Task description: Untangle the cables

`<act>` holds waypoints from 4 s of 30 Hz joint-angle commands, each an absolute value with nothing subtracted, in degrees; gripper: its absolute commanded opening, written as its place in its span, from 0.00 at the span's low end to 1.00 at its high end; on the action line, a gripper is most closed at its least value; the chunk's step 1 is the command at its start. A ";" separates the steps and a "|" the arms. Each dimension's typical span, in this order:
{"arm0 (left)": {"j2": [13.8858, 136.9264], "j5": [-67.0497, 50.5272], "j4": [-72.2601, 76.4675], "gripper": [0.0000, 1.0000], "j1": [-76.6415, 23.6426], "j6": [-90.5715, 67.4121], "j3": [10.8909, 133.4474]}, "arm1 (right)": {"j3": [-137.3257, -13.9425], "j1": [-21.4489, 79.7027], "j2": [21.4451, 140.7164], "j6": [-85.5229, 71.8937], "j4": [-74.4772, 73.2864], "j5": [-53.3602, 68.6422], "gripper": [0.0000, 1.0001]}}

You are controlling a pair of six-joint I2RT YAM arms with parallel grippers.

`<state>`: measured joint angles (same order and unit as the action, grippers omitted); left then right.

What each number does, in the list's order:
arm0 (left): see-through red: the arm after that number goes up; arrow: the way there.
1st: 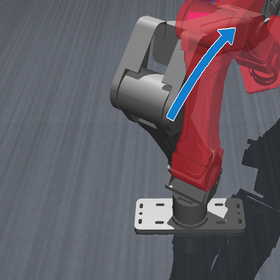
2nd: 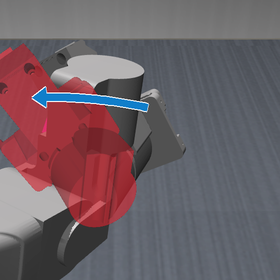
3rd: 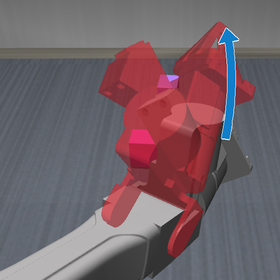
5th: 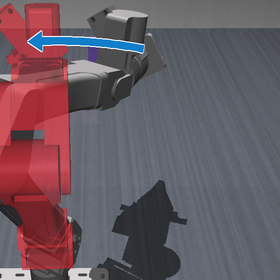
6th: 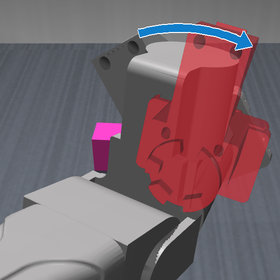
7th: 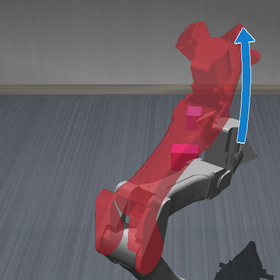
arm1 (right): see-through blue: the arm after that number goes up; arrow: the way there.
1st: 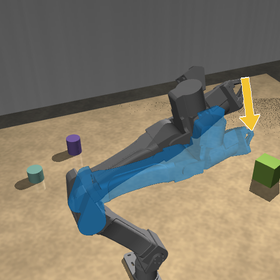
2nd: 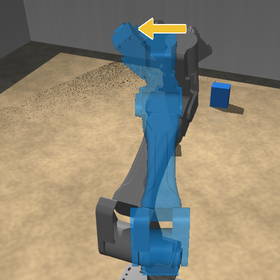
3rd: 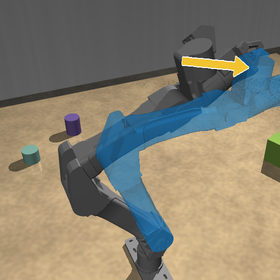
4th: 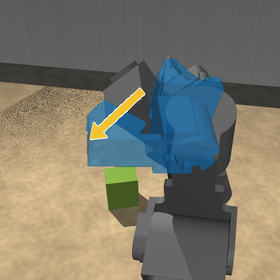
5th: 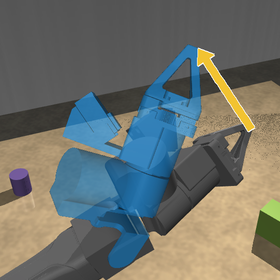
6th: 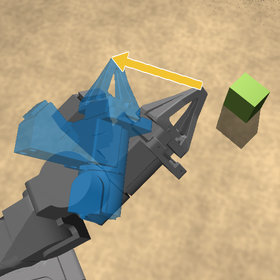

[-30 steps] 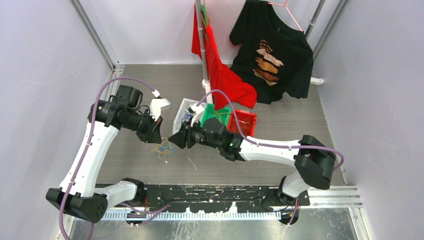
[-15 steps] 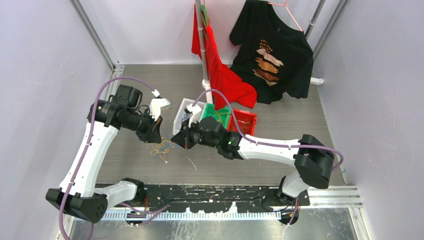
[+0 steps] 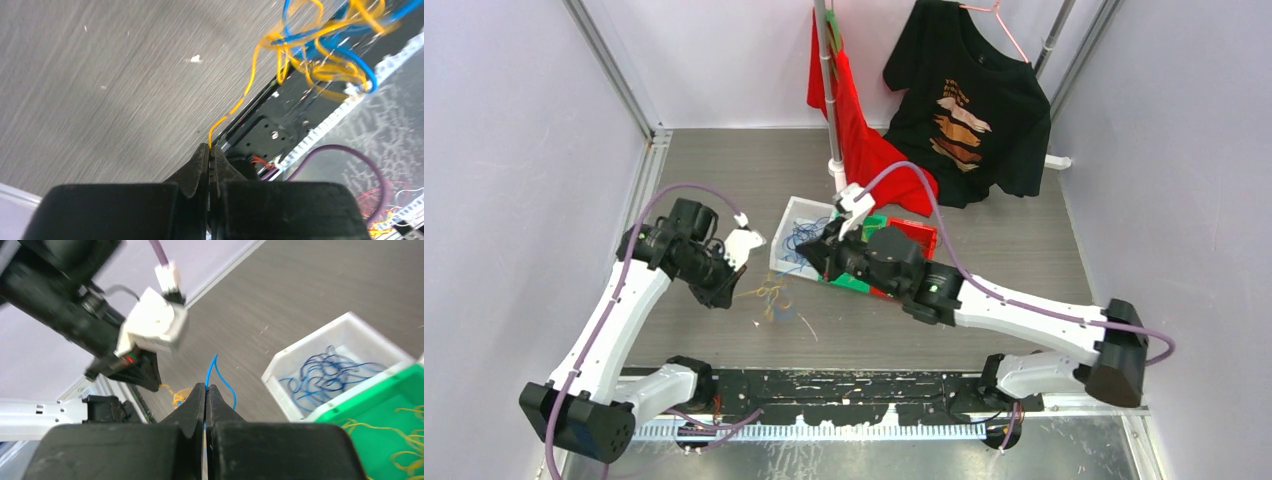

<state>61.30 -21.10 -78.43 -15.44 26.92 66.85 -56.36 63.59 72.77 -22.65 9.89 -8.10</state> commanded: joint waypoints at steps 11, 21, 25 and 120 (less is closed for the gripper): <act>55.26 0.67 -61.84 0.00 -15.17 38.60 42.51 | -60.70 61.31 51.17 -7.76 1.62 -27.28 0.01; 55.01 12.05 -51.67 0.00 -12.77 49.06 29.89 | -69.23 61.22 46.68 2.21 -1.67 -33.97 0.01; 56.63 12.37 -49.38 0.00 -10.38 51.53 29.04 | -72.54 61.18 46.55 7.16 -2.15 -36.40 0.01; 53.30 -36.44 -79.84 0.00 -4.17 40.29 78.48 | -89.75 49.14 114.61 -13.51 -5.81 -12.64 0.39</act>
